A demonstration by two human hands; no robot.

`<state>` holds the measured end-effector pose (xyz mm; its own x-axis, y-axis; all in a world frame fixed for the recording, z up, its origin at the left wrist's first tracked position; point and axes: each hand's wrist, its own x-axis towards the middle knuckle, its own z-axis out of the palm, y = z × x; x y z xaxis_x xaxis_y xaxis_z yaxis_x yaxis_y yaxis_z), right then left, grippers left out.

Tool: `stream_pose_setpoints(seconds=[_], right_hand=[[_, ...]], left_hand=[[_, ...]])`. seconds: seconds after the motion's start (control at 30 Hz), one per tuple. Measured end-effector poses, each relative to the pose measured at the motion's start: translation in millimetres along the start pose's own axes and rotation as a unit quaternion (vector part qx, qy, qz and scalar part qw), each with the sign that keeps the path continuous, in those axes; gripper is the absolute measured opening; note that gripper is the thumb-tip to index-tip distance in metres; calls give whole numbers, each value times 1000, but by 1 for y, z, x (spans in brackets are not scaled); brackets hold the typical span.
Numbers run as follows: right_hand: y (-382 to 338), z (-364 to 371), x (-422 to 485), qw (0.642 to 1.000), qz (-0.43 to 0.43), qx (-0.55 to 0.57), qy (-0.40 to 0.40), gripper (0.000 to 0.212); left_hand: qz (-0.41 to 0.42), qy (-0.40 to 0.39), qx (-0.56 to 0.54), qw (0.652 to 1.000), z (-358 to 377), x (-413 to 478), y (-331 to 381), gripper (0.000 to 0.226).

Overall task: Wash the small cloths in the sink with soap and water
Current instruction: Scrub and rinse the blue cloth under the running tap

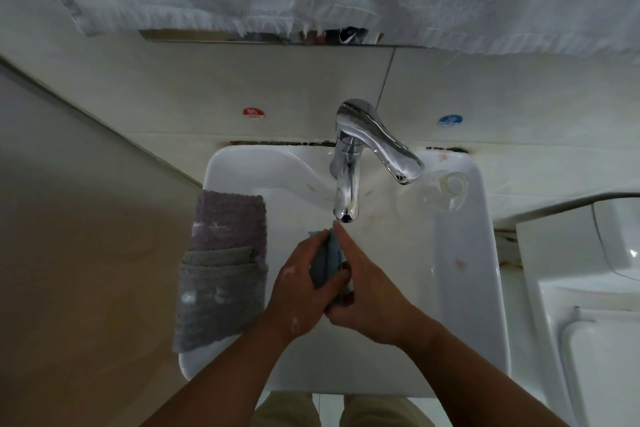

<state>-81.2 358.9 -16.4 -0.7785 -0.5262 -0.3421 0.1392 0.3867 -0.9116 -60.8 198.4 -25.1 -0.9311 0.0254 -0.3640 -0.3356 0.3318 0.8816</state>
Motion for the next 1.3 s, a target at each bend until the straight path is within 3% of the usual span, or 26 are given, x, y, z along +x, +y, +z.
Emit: stream_pose_setpoints(seconds=[0.13, 0.2, 0.27, 0.3, 0.37, 0.43, 0.5, 0.53, 0.63, 0.7, 0.77, 1.1, 1.3], right_hand=[[-7, -5, -11, 999, -2, 19, -28, 100], [-6, -13, -13, 995, 22, 56, 74, 79], [3, -19, -11, 970, 83, 64, 219, 52], [7, -22, -9, 955, 121, 89, 255, 41], [14, -24, -2, 919, 223, 241, 220, 27], [13, -23, 1, 852, 298, 412, 121, 43], [7, -21, 2, 806, 305, 497, 98, 50], [6, -18, 3, 813, 288, 491, 125, 44], [5, -14, -1, 898, 200, 308, 244, 18], [7, -14, -6, 937, 138, 204, 249, 11], [8, -13, -11, 952, 117, 147, 241, 9], [14, -35, -58, 931, 141, -20, 335, 17], [31, -78, -93, 903, 154, -135, 377, 19]], left_hand=[[8, 36, 10, 999, 2, 0, 6, 51], [-9, 21, -13, 1000, -2, 1, 6, 43], [-41, 5, -66, 997, -6, 2, 10, 44], [-60, -2, -106, 993, -7, 2, 14, 47], [-83, -11, -174, 981, -9, 4, 19, 51], [-95, -24, -217, 971, -9, 5, 20, 49], [-105, -31, -240, 965, -10, 5, 17, 57], [-117, -27, -234, 965, -10, 5, 12, 62], [-170, -17, -210, 963, -11, 3, 4, 63], [-203, -7, -222, 954, -6, 2, 4, 44], [-216, 1, -215, 952, 3, 3, 6, 23], [-119, 14, -52, 991, 59, -7, 37, 39], [-28, 51, 35, 998, 117, 6, 69, 14]])
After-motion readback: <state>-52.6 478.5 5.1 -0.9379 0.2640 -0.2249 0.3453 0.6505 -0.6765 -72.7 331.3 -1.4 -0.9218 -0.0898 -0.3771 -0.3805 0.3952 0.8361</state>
